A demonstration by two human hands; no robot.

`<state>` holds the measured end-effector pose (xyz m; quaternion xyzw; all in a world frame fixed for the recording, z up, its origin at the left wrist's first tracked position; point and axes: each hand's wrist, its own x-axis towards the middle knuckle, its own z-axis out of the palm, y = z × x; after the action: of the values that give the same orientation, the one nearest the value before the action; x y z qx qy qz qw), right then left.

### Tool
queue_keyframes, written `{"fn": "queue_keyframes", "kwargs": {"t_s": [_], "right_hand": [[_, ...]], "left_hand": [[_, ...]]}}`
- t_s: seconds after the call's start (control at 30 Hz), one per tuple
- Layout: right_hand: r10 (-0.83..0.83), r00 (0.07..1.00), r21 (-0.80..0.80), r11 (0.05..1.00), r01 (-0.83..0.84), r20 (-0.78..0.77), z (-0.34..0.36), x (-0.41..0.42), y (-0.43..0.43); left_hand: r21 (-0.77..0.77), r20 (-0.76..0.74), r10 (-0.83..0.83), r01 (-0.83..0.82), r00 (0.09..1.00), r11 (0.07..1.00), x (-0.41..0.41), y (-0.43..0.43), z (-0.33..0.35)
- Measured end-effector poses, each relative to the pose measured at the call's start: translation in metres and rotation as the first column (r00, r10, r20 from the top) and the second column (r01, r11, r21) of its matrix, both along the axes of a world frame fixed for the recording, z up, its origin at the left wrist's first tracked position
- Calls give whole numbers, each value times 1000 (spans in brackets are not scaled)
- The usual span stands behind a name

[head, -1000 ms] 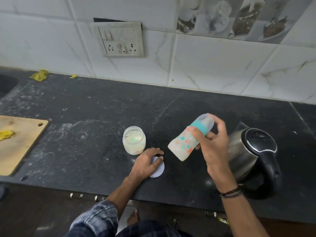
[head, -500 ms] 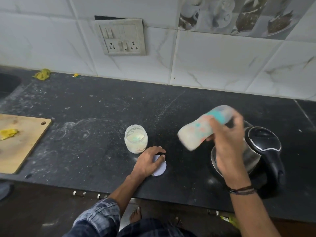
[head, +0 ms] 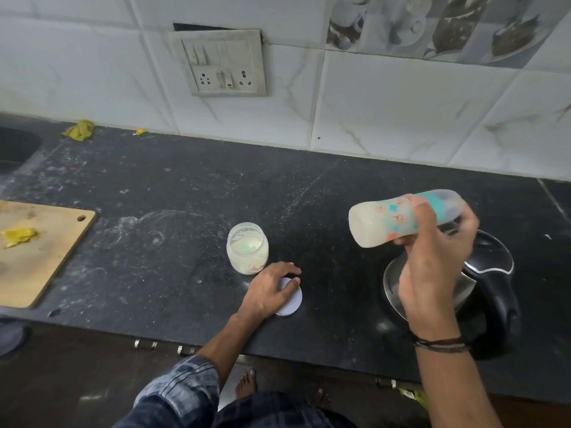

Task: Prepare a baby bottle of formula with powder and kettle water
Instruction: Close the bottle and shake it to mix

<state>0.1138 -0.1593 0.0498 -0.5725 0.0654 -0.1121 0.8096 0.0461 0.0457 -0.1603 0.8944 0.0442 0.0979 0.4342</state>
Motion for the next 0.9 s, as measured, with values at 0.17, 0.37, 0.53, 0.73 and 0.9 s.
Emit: {"fn": "queue_keyframes", "kwargs": {"t_s": [0.17,0.37,0.53,0.73,0.9], "right_hand": [[233,972,-149,960,-235,-29,-7,-11,8],[200,979,-127,971,-202,-25,-6,-5,8],[38,999,-9,999,-38,31,-2,-2,3],[239,971,-181,955,-235,4,-2,-8,7],[129,991,-62,990,-127,31,-3,-2,6]], "left_hand": [[10,-2,-17,17,1000,1000,0,3,-1],[14,-7,-12,12,1000,1000,-1,2,-1],[7,-17,-6,6,1000,1000,0,0,1],[-16,-5,-7,7,1000,1000,-1,1,0],[-6,6,-2,2,1000,1000,-1,2,-2]]}}
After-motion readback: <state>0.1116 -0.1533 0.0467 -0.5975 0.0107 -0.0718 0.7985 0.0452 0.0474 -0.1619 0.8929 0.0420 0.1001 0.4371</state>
